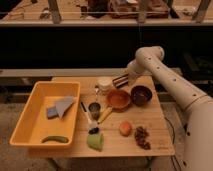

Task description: Place eraser in paper cup

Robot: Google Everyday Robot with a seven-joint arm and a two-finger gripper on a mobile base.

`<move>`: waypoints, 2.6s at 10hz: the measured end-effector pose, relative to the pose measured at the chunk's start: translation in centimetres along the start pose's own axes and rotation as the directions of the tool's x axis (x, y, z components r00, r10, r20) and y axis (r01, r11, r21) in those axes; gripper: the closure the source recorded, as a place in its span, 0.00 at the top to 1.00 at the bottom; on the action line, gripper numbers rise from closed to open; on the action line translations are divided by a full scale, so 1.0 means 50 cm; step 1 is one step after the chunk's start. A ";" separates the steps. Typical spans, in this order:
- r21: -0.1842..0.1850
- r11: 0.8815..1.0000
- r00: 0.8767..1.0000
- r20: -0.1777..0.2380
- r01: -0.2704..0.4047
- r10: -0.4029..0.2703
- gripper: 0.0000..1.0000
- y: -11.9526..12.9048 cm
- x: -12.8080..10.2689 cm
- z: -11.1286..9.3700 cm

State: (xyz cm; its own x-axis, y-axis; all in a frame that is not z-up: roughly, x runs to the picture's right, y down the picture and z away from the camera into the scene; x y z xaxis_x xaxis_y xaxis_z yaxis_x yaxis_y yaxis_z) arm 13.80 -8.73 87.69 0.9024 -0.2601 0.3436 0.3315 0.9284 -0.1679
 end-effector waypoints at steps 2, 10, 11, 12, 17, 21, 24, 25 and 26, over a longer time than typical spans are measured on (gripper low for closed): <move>0.007 0.998 0.998 -0.010 -0.063 0.063 0.00 -0.021 0.001 -0.001; -0.023 0.967 0.968 -0.004 -0.253 0.253 0.00 -0.091 -0.079 0.049; -0.022 0.964 0.965 -0.004 -0.263 0.263 0.00 -0.093 -0.075 0.055; -0.015 0.961 0.962 0.001 -0.275 0.275 0.00 -0.095 -0.076 0.061; 0.001 0.968 0.968 -0.016 -0.252 0.252 0.00 -0.107 -0.095 0.085; -0.024 0.976 0.977 -0.017 -0.215 0.214 0.00 -0.115 -0.111 0.101; -0.044 0.980 0.981 -0.008 -0.194 0.193 0.00 -0.116 -0.127 0.115; -0.047 0.982 0.983 -0.003 -0.185 0.185 0.00 -0.116 -0.132 0.120; -0.050 0.983 0.984 0.001 -0.178 0.179 0.00 -0.117 -0.138 0.123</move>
State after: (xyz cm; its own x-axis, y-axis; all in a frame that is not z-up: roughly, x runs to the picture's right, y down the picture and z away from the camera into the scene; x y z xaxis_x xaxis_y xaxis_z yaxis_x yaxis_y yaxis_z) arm 3.96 -10.73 92.01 0.9467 -0.0897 0.3093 0.1786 0.9454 -0.2725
